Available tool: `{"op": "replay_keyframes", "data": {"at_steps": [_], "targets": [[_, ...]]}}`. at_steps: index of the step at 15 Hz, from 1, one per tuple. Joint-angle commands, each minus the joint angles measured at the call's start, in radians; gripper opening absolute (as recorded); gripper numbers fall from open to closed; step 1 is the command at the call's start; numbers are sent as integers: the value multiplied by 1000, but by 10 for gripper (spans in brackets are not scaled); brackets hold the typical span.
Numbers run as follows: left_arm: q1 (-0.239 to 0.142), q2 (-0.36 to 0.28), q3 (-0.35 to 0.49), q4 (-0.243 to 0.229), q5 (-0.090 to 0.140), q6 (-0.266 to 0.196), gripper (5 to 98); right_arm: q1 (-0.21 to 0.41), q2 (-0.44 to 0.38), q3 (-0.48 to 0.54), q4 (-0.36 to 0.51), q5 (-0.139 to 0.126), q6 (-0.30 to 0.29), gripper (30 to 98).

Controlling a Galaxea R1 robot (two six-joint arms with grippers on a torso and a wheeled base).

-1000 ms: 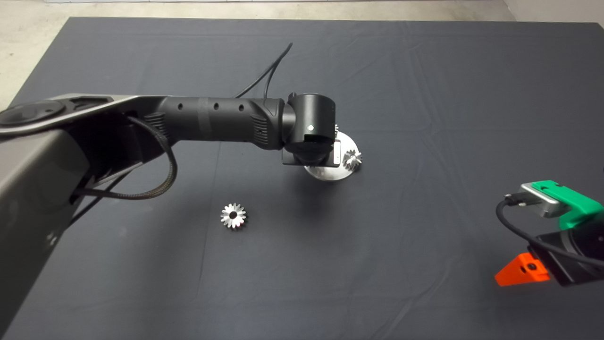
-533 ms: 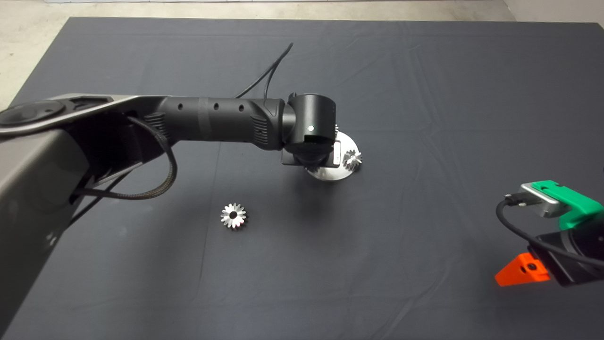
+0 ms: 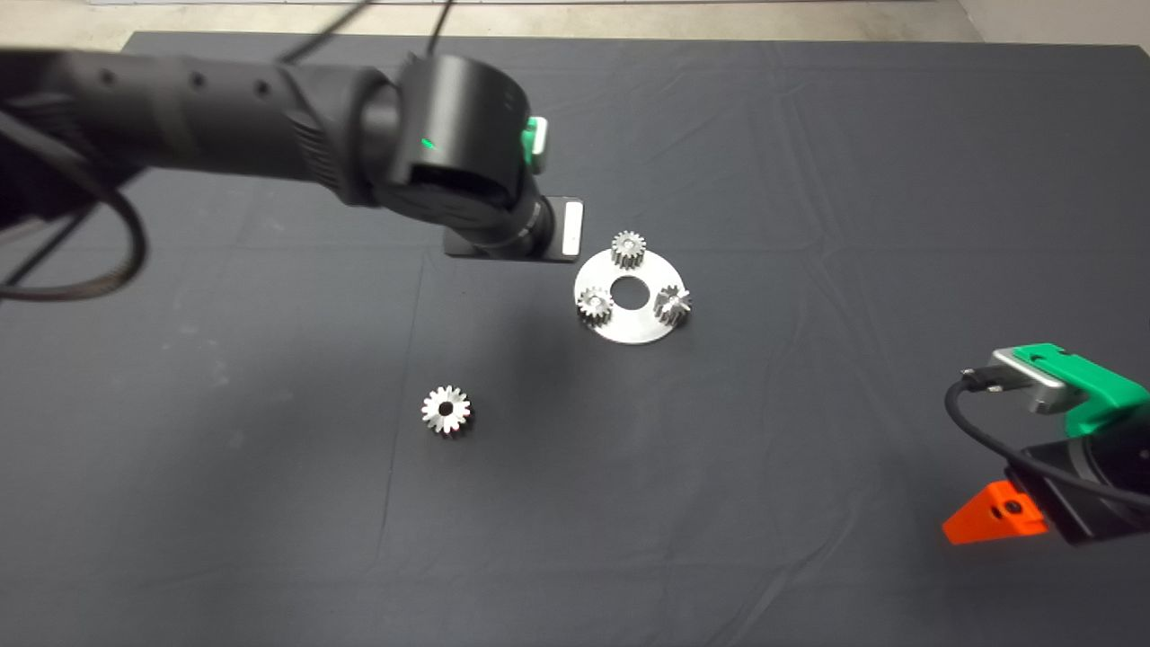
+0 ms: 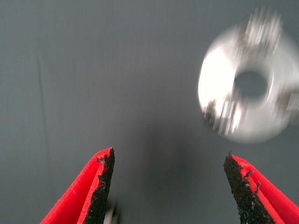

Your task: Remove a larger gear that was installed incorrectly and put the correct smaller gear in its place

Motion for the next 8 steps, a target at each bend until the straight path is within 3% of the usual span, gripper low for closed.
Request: {"op": "replay_keyframes", "data": {"at_steps": [1,4,8], "targets": [[-84,-220,418,-329,11,-187,589,18,11,2,11,-126,-3,976],[-86,-344,506,-361,6,-208,630,16,12,4,11,-126,-3,976],[-87,-354,518,-363,6,-209,680,16,14,6,9,-126,-3,976]]}}
